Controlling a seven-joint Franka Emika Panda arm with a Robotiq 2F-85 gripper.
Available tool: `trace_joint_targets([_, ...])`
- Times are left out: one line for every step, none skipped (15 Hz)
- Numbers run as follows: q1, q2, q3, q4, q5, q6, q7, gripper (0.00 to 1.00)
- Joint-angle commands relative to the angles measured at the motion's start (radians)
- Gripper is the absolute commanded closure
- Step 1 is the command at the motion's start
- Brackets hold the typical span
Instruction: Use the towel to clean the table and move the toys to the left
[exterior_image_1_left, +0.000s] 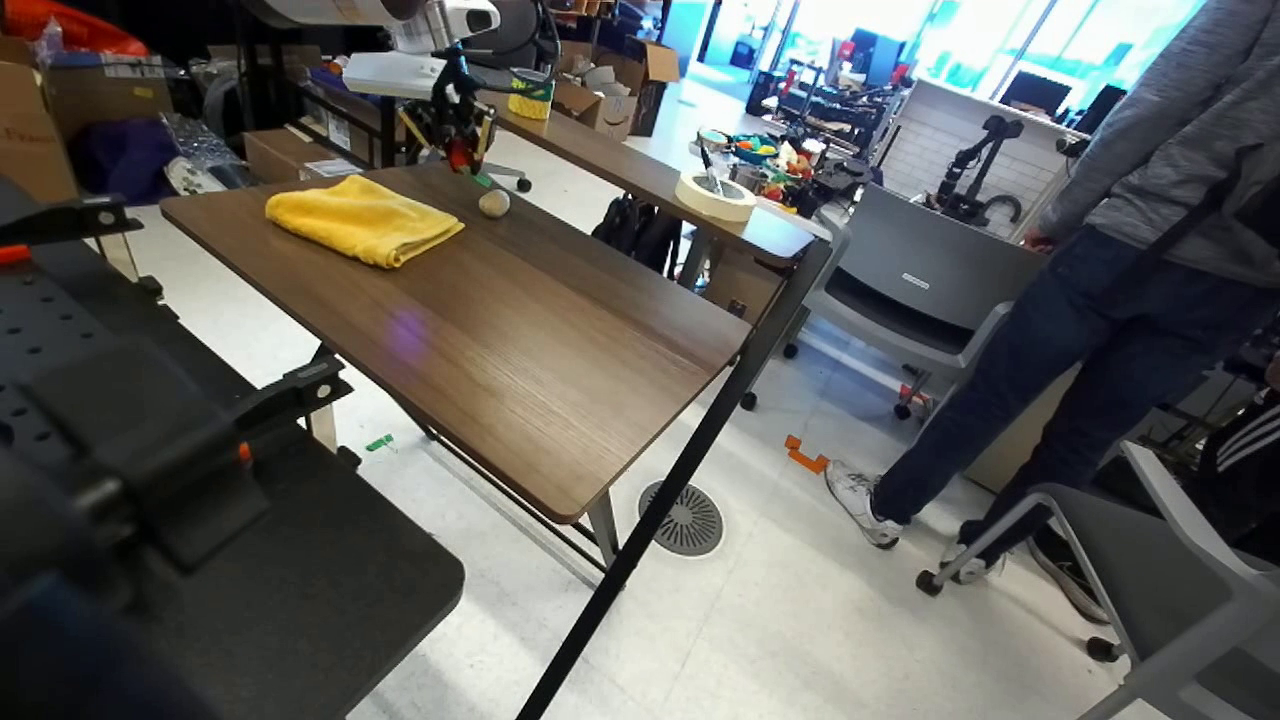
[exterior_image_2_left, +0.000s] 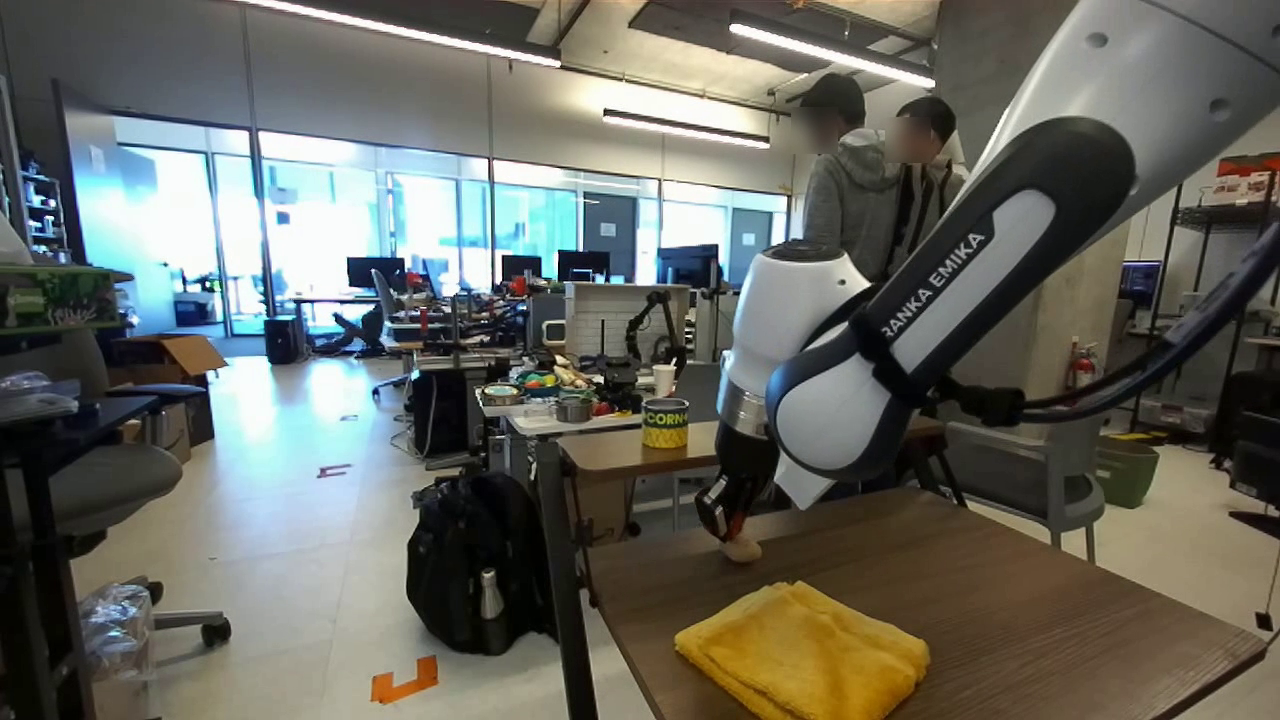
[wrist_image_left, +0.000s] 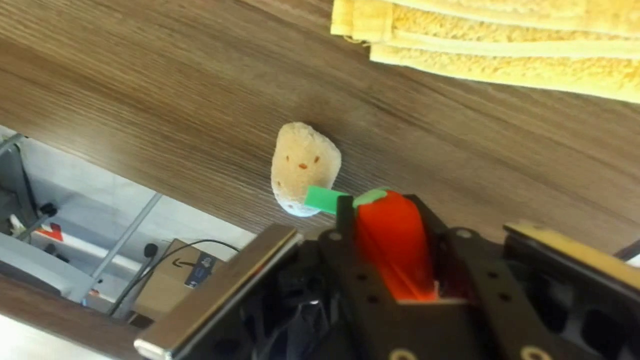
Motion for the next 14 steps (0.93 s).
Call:
trace_joint_targets([-0.045, 0.076, 0.068, 0.108, -0.064, -0.007, -0.158, 0.93])
trace_joint_targets([-0.053, 0.091, 0.085, 0.124, -0.077, 0.001, -0.201, 0.93])
trace_joint_targets([-0.060, 0.099, 0.104, 0.138, -0.081, 0.000, -0.236, 0.93])
trace_joint_targets([-0.069, 0.107, 0.124, 0.148, -0.083, 0.002, -0.270, 0.93])
trace_joint_targets([-0.077, 0.112, 0.143, 0.156, -0.084, -0.002, -0.300, 0.93])
trace_joint_targets([-0.086, 0.117, 0.159, 0.162, -0.084, -0.004, -0.326, 0.93])
trace_joint_targets([-0.093, 0.119, 0.172, 0.166, -0.081, -0.015, -0.349, 0.91])
trace_joint_targets([-0.100, 0.119, 0.181, 0.166, -0.082, -0.019, -0.369, 0.46])
trace_joint_targets([-0.105, 0.115, 0.187, 0.158, -0.081, -0.017, -0.381, 0.45])
trace_joint_targets([-0.111, 0.109, 0.193, 0.149, -0.077, -0.019, -0.391, 0.38])
trace_joint_targets([-0.107, 0.090, 0.182, 0.119, -0.076, -0.001, -0.372, 0.31])
trace_joint_targets([-0.099, 0.078, 0.165, 0.100, -0.072, 0.020, -0.337, 0.23])
trace_joint_targets([-0.092, 0.063, 0.148, 0.075, -0.075, 0.041, -0.314, 0.16])
trace_joint_targets([-0.097, 0.034, 0.152, 0.034, -0.064, 0.047, -0.293, 0.10])
